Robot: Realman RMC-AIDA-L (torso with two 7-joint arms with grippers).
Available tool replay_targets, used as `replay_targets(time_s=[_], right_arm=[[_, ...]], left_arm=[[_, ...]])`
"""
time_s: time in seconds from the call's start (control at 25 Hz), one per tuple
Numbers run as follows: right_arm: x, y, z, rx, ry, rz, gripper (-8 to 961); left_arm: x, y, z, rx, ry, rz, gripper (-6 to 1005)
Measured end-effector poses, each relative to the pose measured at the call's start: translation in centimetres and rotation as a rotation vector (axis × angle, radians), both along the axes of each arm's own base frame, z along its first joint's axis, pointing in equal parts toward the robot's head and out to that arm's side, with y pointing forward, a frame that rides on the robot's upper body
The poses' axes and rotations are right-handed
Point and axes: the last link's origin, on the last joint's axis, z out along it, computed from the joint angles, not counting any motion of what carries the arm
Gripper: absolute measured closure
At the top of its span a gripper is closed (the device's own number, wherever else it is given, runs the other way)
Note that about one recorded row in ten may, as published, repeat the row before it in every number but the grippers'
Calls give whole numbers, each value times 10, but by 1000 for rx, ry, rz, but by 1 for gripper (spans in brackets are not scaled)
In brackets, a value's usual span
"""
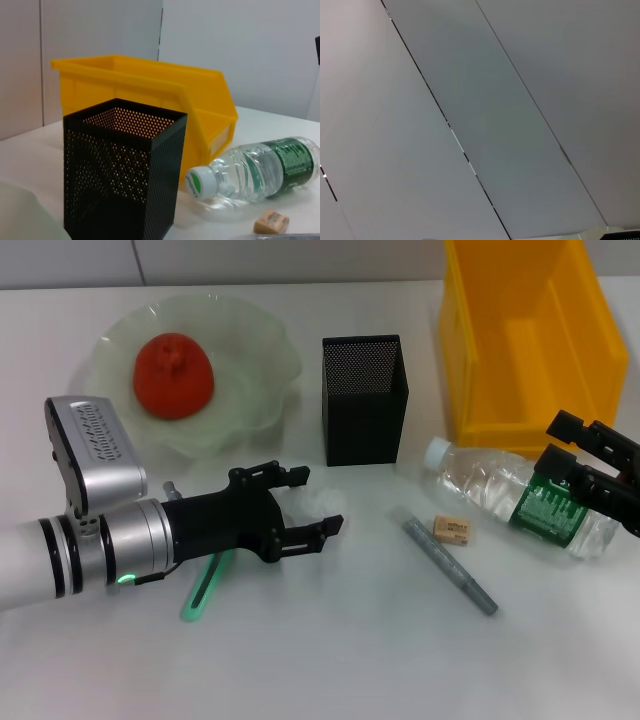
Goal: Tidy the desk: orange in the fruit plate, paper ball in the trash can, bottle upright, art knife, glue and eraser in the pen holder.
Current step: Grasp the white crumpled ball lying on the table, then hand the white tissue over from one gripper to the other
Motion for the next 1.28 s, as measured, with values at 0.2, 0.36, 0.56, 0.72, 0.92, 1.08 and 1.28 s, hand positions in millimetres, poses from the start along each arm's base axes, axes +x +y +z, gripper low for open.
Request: replay_targets(time_s=[0.2, 0.36, 0.56, 0.72, 0.92, 1.08, 1.28], right_arm=[[1, -1, 0, -1, 1, -2, 137], [0, -2, -1, -3, 2, -2, 137], [0, -3, -1, -4, 5, -1, 137], [0, -3, -1, -4, 6, -2, 137], [0, -3, -1, -5, 6, -2, 137], [1, -3, 0, -3, 7, -4, 137], [3, -6, 0, 0, 8, -14, 137]], left_arm=[[-2, -1, -1, -3, 4, 6, 216], [-2, -2, -2, -5, 7, 9, 223], [-2, -2, -2, -8, 12, 6, 240], [-3, -2, -2, -9, 14, 5, 413], [-2, -2, -2, -9, 14, 4, 508], [-1, -2, -2, -12, 7, -1, 561], [4, -4, -1, -22, -20, -22, 601]])
